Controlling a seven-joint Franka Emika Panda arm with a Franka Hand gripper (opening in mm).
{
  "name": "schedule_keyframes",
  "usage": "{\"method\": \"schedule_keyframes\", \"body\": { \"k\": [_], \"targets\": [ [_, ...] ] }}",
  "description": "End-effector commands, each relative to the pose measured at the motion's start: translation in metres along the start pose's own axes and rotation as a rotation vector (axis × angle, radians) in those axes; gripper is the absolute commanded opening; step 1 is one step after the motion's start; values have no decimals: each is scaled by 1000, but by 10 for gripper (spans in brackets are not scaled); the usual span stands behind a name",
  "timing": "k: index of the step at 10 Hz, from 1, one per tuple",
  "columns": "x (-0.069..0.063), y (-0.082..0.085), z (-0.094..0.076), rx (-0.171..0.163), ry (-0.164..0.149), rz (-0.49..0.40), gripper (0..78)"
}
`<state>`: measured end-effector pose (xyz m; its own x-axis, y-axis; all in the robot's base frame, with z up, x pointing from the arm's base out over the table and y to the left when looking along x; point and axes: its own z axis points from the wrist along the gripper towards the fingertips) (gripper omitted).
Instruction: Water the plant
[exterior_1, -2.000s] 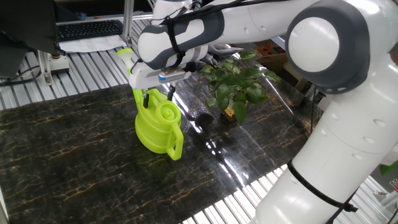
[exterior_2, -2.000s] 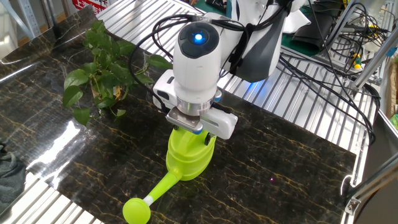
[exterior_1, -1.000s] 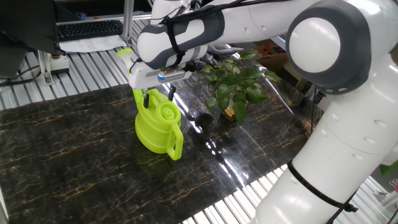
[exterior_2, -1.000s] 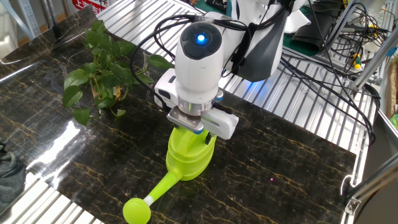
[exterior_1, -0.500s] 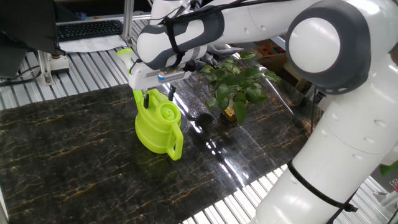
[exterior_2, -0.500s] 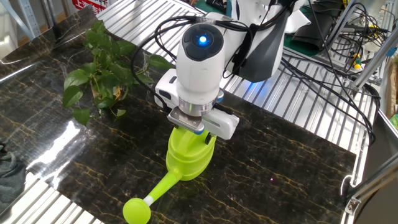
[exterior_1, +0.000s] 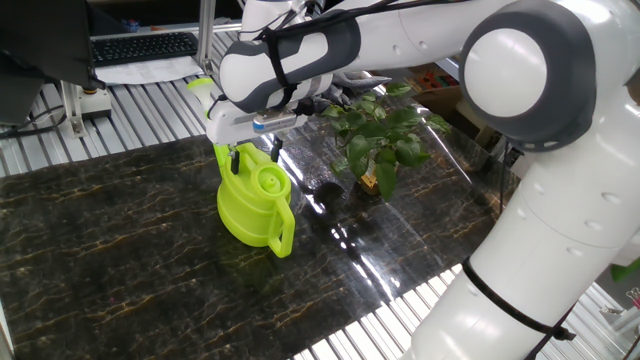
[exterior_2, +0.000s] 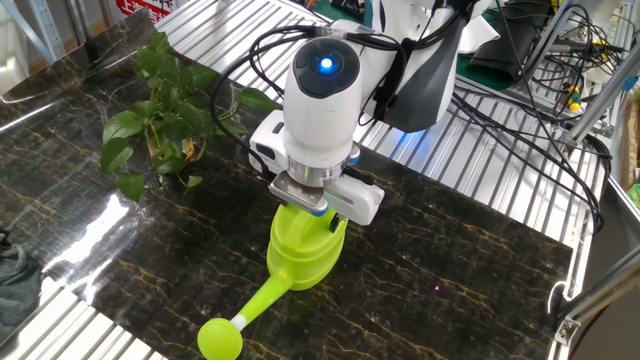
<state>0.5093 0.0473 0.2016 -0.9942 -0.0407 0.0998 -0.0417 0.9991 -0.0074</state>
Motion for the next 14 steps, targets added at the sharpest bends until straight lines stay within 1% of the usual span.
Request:
{"method": "schedule_keyframes", "body": {
  "k": [1, 6, 9, 14],
  "targets": [
    [-1, 0, -1, 0, 17, 7, 774],
    [-1, 0, 0, -9, 8, 9, 774],
    [-2, 0, 0, -8, 2, 13, 774],
    [-2, 0, 0, -8, 1, -2, 774]
  ]
}}
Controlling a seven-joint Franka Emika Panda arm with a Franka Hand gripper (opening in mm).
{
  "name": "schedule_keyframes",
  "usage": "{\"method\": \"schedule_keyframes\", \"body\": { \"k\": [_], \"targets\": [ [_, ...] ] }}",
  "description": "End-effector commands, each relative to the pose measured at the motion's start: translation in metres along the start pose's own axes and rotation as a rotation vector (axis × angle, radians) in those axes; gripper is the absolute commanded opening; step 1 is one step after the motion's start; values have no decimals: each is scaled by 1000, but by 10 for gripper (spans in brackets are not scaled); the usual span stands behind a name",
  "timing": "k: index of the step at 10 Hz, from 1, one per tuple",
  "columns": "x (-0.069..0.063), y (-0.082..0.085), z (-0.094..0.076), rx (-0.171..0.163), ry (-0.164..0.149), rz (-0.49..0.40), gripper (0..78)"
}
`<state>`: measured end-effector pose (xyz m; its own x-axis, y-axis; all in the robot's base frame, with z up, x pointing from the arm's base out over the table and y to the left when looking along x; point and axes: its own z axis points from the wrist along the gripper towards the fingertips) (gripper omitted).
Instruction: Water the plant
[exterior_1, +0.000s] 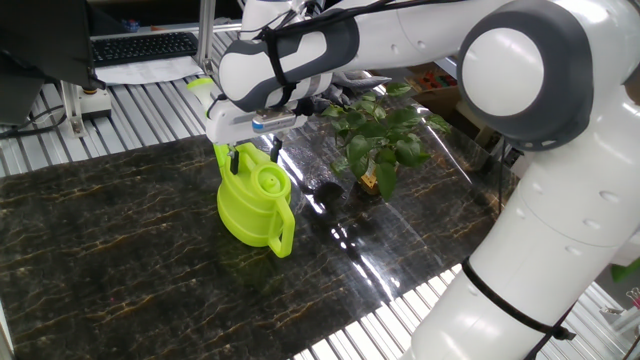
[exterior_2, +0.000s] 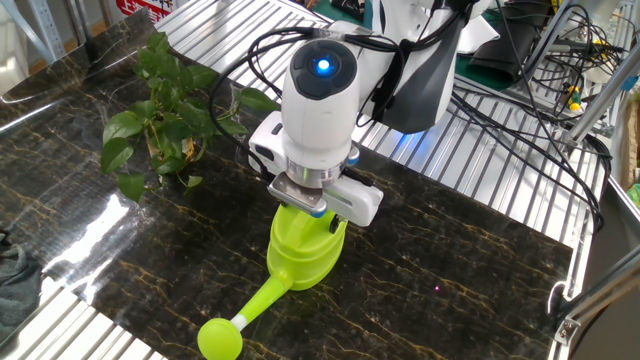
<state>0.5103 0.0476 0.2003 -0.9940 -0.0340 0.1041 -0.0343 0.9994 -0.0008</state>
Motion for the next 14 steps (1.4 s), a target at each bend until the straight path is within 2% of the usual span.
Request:
{"method": "schedule_keyframes", "body": {
  "k": [1, 4, 6, 8, 10, 12, 14],
  "targets": [
    [-1, 0, -1, 4, -3, -9, 774],
    [-1, 0, -1, 4, -2, -9, 774],
    [-1, 0, -1, -1, -49, -8, 774],
    [-1, 0, -1, -3, -61, -8, 774],
    [2, 0, -1, 2, -63, 3, 774],
    [12, 2, 2, 3, -58, 15, 774],
    [14, 2, 1, 3, -56, 12, 774]
  ]
}}
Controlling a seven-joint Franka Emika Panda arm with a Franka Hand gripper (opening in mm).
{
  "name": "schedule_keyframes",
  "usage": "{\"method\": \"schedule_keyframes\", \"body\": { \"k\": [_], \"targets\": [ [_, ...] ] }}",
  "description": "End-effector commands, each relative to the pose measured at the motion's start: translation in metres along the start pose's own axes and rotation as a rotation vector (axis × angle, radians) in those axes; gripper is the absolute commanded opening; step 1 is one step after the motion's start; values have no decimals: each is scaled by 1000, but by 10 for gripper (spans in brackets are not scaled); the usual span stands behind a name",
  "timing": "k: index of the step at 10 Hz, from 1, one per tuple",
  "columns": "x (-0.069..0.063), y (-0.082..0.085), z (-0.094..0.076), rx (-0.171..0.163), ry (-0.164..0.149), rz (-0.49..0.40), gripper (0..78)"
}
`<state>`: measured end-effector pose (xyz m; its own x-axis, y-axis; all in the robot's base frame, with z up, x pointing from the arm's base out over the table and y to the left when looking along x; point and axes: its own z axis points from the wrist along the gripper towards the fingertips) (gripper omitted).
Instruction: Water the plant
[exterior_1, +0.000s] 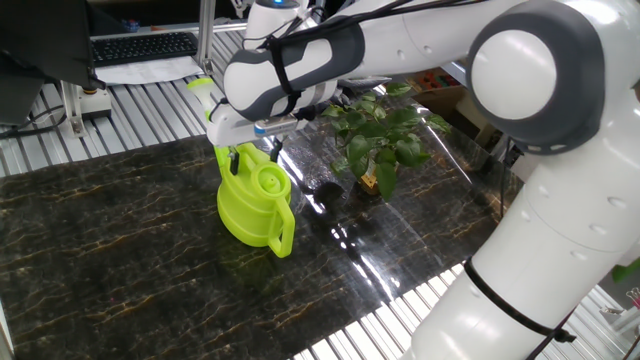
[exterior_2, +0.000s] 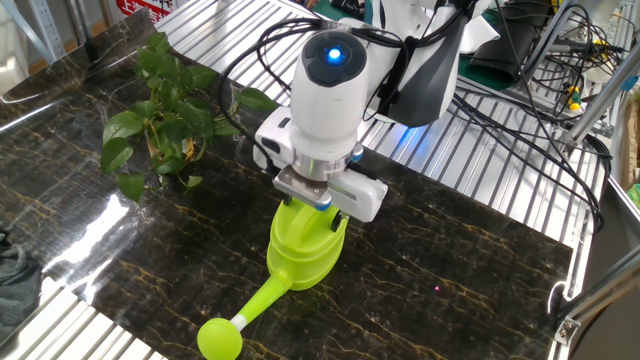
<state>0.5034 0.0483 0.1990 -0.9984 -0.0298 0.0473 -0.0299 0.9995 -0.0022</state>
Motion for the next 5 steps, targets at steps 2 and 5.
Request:
{"method": "schedule_keyframes", "body": {
  "k": [2, 5],
  "targets": [
    [8, 0, -4, 2, 4, 5, 774],
    [6, 0, -3, 0, 4, 3, 774]
  ]
}}
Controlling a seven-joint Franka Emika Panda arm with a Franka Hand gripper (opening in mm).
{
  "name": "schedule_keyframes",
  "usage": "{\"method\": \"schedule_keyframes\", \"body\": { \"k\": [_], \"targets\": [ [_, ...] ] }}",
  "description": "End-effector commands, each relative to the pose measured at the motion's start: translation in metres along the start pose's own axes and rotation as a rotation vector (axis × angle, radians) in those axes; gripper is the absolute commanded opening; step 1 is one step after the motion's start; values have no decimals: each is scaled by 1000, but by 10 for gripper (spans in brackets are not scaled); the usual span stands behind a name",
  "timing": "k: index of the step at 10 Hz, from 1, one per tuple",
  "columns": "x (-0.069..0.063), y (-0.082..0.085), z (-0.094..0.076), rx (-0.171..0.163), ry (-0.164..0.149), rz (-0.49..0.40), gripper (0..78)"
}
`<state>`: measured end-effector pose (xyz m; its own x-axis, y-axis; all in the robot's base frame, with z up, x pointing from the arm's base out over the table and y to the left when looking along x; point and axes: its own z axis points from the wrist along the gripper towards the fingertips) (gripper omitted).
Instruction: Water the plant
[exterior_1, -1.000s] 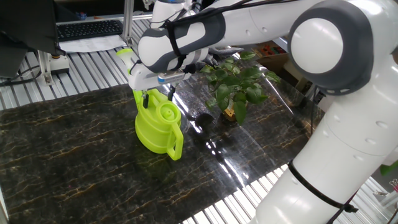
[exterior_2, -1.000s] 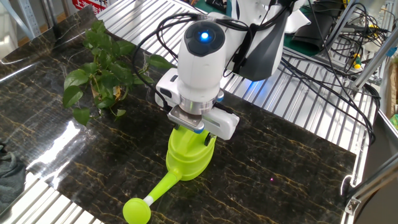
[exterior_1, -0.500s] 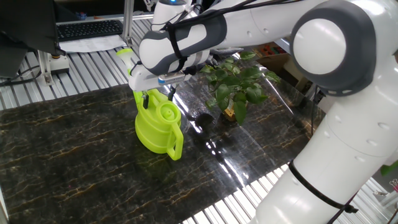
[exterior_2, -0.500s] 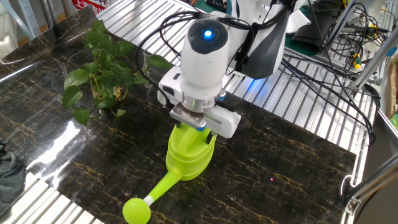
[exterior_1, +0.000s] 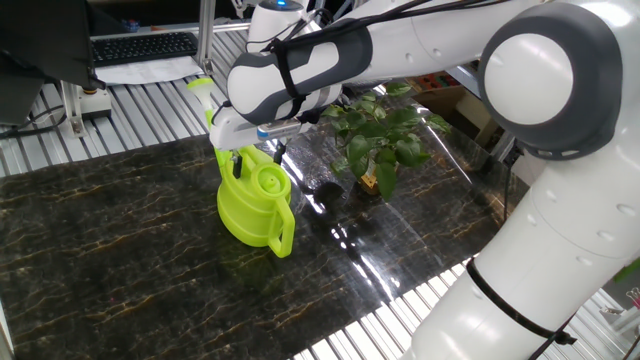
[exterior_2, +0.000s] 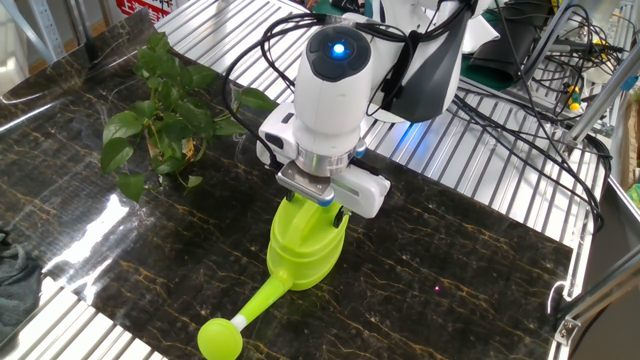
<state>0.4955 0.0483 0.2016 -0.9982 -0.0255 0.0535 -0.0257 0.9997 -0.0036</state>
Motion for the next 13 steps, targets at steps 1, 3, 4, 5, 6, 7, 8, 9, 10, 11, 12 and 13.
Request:
{"method": "schedule_keyframes", "body": {
  "k": [1, 3, 4, 5, 6, 7, 8, 9, 10, 11, 12, 13],
  "targets": [
    [-2, 0, -1, 0, -2, 0, 774],
    [-2, 0, 0, 1, 0, 3, 774],
    [-2, 0, 0, 1, 0, 3, 774],
    [0, -2, 2, 2, -1, -2, 774],
    [0, -2, 2, 1, -1, -2, 774],
    [0, -2, 2, 0, -2, -2, 774],
    [0, -2, 2, 0, -2, -3, 774],
    [0, -2, 2, 0, -2, -3, 774],
    [0, -2, 2, 1, -3, 3, 774],
    [0, -2, 2, 1, -3, 3, 774],
    [0, -2, 2, 2, -4, 6, 774],
    [0, -2, 2, 2, -6, 9, 774]
  ]
}}
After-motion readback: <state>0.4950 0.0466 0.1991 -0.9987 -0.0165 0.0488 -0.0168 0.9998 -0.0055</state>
